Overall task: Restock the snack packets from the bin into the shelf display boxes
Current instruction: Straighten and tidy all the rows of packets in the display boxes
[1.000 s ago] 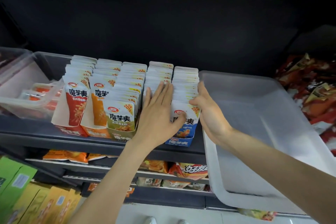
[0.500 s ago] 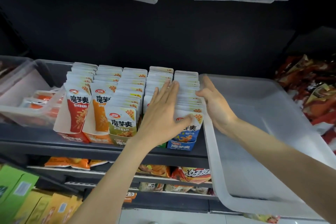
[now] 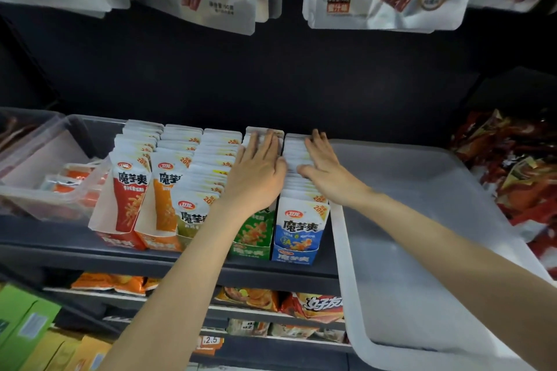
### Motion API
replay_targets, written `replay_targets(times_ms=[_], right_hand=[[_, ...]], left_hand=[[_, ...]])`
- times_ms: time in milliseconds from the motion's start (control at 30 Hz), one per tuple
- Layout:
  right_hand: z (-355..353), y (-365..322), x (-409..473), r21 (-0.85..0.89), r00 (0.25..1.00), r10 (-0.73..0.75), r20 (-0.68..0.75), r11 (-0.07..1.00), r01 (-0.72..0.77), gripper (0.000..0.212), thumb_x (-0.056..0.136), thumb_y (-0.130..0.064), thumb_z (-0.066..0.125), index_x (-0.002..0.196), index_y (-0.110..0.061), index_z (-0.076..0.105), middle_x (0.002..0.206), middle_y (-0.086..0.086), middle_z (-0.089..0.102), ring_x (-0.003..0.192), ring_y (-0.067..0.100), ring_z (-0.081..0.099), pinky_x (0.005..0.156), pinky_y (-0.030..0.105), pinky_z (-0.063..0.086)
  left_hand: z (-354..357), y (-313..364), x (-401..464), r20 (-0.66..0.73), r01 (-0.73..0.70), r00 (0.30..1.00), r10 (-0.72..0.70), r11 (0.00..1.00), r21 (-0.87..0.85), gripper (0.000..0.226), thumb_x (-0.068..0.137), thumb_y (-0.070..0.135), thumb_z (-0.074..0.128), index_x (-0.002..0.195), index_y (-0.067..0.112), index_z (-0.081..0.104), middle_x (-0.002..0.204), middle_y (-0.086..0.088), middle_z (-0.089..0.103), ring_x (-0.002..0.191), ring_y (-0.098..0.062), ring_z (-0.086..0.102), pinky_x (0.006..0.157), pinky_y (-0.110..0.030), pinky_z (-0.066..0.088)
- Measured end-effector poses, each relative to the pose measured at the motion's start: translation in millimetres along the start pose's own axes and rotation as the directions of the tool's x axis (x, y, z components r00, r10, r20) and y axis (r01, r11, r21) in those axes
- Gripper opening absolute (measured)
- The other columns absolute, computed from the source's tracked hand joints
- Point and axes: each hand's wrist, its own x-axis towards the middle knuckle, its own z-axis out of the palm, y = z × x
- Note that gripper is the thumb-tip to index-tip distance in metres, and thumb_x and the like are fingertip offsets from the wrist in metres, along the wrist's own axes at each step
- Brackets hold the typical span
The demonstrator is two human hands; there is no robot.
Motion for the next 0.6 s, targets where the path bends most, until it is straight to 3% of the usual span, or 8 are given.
replay_targets(times_ms=[367, 600], right_hand=[[-3.2, 1.9, -0.4, -0.024, 0.999, 0.010, 0.033, 1.000, -0.009, 0.063, 0.101, -0.033, 0.037, 0.153, -0.021, 0.003, 0.157, -0.004, -0.022, 0.144, 0.013, -0.019, 0.116, 0.031, -0.003], [-4.5, 1.0, 0.0, -0.074, 0.999, 0.018, 0.051, 0.997, -0.014, 0.063, 0.102, -0.032, 0.034, 0.152, -0.017, -0.001, 0.157, -0.003, -0.023, 0.144, 0.013, -0.019, 0.116, 0.030, -0.004]], left_hand=[[-1.2, -2.0, 16.6, -0.025, -0.015, 1.000, 0.020, 0.983, 0.182, 0.052, 0.101, 0.032, 0.009, 0.151, 0.028, -0.002, 0.159, 0.002, -0.013, 0.144, -0.028, -0.017, 0.118, -0.043, -0.006], [0.5, 1.5, 18.4, -0.043, -0.001, 0.999, 0.007, 0.991, 0.132, 0.052, 0.102, 0.030, 0.011, 0.152, 0.024, 0.000, 0.159, 0.002, -0.011, 0.145, -0.023, -0.014, 0.117, -0.039, -0.005]])
